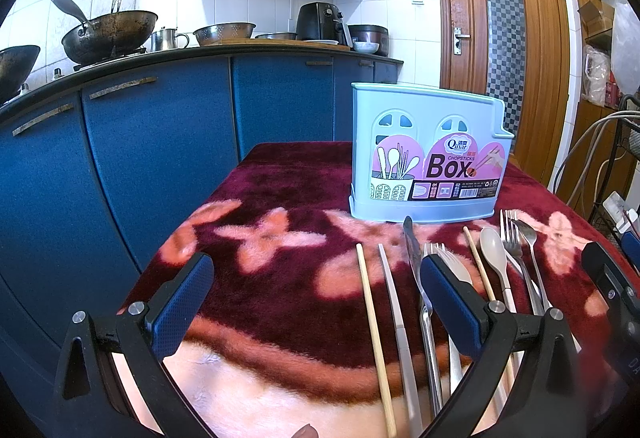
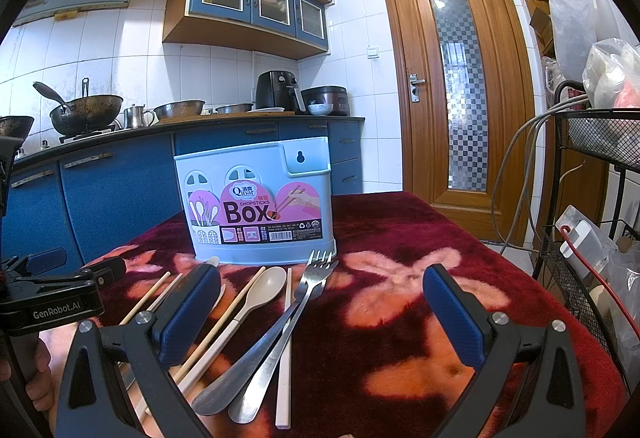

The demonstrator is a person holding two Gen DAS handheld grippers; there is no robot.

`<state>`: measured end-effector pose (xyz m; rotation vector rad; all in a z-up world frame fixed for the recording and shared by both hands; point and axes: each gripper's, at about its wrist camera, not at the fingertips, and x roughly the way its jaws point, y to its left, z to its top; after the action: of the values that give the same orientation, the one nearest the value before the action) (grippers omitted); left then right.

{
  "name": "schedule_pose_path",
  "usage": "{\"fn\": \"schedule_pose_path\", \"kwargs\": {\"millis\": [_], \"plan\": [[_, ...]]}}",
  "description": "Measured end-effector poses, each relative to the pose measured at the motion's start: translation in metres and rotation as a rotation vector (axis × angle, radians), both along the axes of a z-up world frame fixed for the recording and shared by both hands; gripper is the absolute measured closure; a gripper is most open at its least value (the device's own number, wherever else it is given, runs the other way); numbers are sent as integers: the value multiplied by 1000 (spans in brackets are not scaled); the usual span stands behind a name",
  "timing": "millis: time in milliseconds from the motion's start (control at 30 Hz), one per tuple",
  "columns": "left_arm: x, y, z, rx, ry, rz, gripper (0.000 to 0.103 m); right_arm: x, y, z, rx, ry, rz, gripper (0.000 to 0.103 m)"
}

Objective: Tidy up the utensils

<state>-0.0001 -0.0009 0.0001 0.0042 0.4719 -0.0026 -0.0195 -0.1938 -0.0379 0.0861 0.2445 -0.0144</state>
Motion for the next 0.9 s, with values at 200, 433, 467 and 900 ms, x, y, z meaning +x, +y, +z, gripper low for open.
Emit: {"fn": "schedule_pose_path", "kwargs": {"millis": [200, 433, 467, 900], "plan": [[0, 0, 0, 0, 0, 1, 0, 0, 0, 0, 0, 0, 0, 0], [0, 1, 0, 0, 0, 1, 0, 0, 0, 0, 0, 0, 0, 0], [0, 0, 0, 0, 0, 1, 0, 0, 0, 0, 0, 0, 0, 0], [0, 0, 1, 6, 11, 2, 0, -3, 0, 0, 10, 4, 4, 0]]}}
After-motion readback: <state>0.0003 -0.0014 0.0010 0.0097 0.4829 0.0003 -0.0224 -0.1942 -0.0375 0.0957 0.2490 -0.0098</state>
